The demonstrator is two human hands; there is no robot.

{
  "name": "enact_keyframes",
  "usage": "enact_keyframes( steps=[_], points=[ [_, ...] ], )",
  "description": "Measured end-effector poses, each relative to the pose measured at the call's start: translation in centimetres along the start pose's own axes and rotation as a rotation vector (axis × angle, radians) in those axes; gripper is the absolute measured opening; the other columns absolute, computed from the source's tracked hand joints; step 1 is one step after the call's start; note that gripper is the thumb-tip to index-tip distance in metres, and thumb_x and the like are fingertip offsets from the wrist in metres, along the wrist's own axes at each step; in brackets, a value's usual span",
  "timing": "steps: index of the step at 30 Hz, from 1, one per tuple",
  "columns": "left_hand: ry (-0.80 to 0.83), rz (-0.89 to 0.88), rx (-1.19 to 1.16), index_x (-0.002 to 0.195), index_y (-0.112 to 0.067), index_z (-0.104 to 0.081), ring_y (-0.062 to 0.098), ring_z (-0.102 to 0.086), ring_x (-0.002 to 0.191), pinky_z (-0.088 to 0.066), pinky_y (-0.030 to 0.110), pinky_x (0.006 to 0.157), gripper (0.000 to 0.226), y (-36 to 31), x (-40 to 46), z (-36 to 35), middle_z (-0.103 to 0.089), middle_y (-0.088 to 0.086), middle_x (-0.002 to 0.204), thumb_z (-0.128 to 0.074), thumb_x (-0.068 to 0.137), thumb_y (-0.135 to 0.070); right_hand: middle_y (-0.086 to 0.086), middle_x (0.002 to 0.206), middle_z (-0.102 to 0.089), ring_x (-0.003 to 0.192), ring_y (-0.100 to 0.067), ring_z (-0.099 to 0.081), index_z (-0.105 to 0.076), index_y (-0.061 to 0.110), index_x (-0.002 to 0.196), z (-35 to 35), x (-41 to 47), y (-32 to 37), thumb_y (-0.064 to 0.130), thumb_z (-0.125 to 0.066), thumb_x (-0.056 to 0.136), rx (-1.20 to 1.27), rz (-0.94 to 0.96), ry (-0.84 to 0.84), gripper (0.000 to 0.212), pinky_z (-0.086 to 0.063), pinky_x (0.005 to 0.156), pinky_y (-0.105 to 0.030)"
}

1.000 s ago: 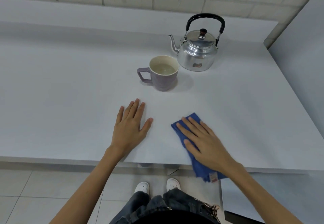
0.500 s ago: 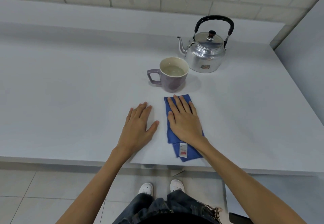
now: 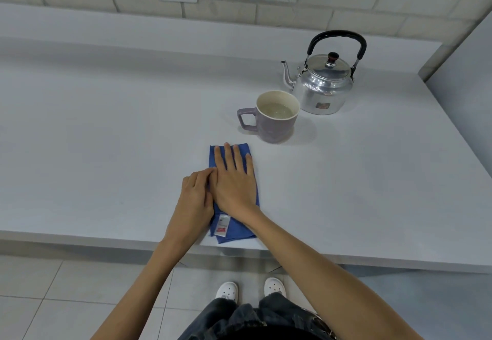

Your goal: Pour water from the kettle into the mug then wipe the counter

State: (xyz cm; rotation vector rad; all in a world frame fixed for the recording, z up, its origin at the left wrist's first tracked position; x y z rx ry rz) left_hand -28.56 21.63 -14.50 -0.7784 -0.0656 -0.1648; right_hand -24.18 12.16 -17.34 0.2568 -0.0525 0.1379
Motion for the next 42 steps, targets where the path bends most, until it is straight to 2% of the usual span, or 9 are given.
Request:
enact_keyframes(
  steps=[3, 8, 13, 16, 20, 29, 33, 36, 42],
  points=[
    [-0.081, 0.144, -0.017, 0.136, -0.003, -0.043, 0.025, -0.044, 0.116, -0.028, 0.013, 0.091, 0.041, 0.6, -1.1, 1.0, -0.054, 0.015, 0.129, -0.044, 0.094, 0.001, -0.008, 0.159, -0.015, 0.146, -0.026, -0.008, -0.014, 0.014, 0.149, -0.1, 0.6, 1.6, 0.031, -0.021, 0.1, 0.074, -0.011, 0.007, 0.052, 0.0, 0.118, -0.046],
    [0.01, 0.375, -0.021, 0.139, 0.0, -0.033, 0.034, -0.048, 0.115, -0.042, 0.041, 0.094, 0.062, -0.1, -2.7, 0.7, -0.045, 0.018, 0.131, -0.062, 0.09, -0.025, -0.011, 0.133, -0.047, 0.122, -0.03, -0.034, -0.043, 0.009, 0.129, 2.5, 4.1, 0.7, 0.03, -0.031, 0.098, 0.087, 0.024, 0.071, 0.039, -0.029, 0.096, -0.043],
    [0.086, 0.419, -0.051, 0.125, 0.002, -0.043, 0.028, -0.058, 0.098, -0.048, 0.029, 0.078, 0.04, -0.4, -2.8, -0.2, -0.061, 0.016, 0.108, -0.058, 0.091, -0.013, -0.017, 0.126, -0.042, 0.108, -0.034, -0.047, -0.045, 0.003, 0.118, 3.9, 6.1, 0.0, 0.018, -0.045, 0.097, 0.188, 0.065, 0.338, 0.026, -0.04, 0.081, -0.039],
    [0.093, 0.433, -0.114, 0.118, -0.004, -0.042, 0.011, -0.056, 0.068, -0.041, 0.018, 0.052, 0.034, -0.2, -2.2, 0.5, -0.058, 0.003, 0.078, -0.057, 0.088, -0.005, -0.019, 0.121, -0.043, 0.1, -0.035, -0.051, -0.049, 0.0, 0.107, 3.9, 6.4, 0.8, 0.01, -0.045, 0.096, 0.269, 0.059, 0.34, 0.016, -0.045, 0.082, -0.04],
    [0.052, 0.453, -0.091, 0.118, -0.003, -0.043, 0.008, -0.052, 0.064, -0.037, 0.019, 0.051, 0.034, 1.0, -1.5, 2.0, -0.054, -0.001, 0.073, -0.058, 0.087, -0.002, -0.021, 0.117, -0.043, 0.089, -0.029, -0.045, -0.041, 0.009, 0.092, 3.2, 7.0, 2.5, 0.006, -0.043, 0.095, 0.326, 0.093, 0.231, 0.005, -0.041, 0.074, -0.036],
    [-0.066, 0.496, -0.04, 0.121, 0.003, -0.043, 0.034, -0.054, 0.096, -0.045, 0.039, 0.075, 0.035, 2.8, 0.0, 4.0, -0.057, 0.025, 0.109, -0.054, 0.088, 0.003, -0.015, 0.105, -0.042, 0.092, -0.028, -0.044, -0.048, 0.003, 0.095, 1.6, 8.4, 4.6, -0.003, -0.041, 0.091, 0.511, 0.091, 0.026, 0.01, -0.048, 0.081, -0.045],
    [-0.086, 0.449, 0.06, 0.124, 0.005, -0.043, 0.04, -0.046, 0.107, -0.04, 0.04, 0.079, 0.039, 2.2, -0.3, 4.2, -0.048, 0.026, 0.12, -0.055, 0.087, 0.003, -0.016, 0.127, -0.033, 0.107, -0.031, -0.044, -0.036, 0.009, 0.13, 2.3, 8.6, 4.3, 0.007, -0.047, 0.093, 0.575, 0.065, 0.151, 0.038, -0.044, 0.092, -0.04],
    [-0.127, 0.381, 0.198, 0.124, 0.005, -0.045, 0.041, -0.041, 0.107, -0.037, 0.039, 0.078, 0.041, 1.4, -0.2, 5.0, -0.049, 0.026, 0.121, -0.061, 0.087, -0.006, -0.015, 0.133, -0.033, 0.109, -0.031, -0.048, -0.036, 0.007, 0.132, 4.1, 8.2, 3.1, 0.009, -0.044, 0.094, 0.59, 0.055, 0.247, 0.038, -0.044, 0.092, -0.037],
    [-0.182, 0.211, 0.193, 0.12, -0.006, -0.055, 0.033, -0.041, 0.109, -0.042, 0.038, 0.074, 0.03, -2.0, 2.9, 6.0, -0.052, 0.017, 0.12, -0.056, 0.091, -0.013, -0.004, 0.09, -0.065, 0.086, -0.021, -0.068, -0.063, 0.004, 0.097, 11.2, 6.1, -1.0, 0.007, -0.045, 0.09, 0.682, 0.047, 0.181, 0.019, -0.044, 0.057, -0.01]
  ],
)
Point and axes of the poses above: each hand's wrist, its own x-axis towards the middle knuckle, its own z-axis out of the back of the hand, y = z × x, the point moved 4 cm from there along x, towards the middle knuckle
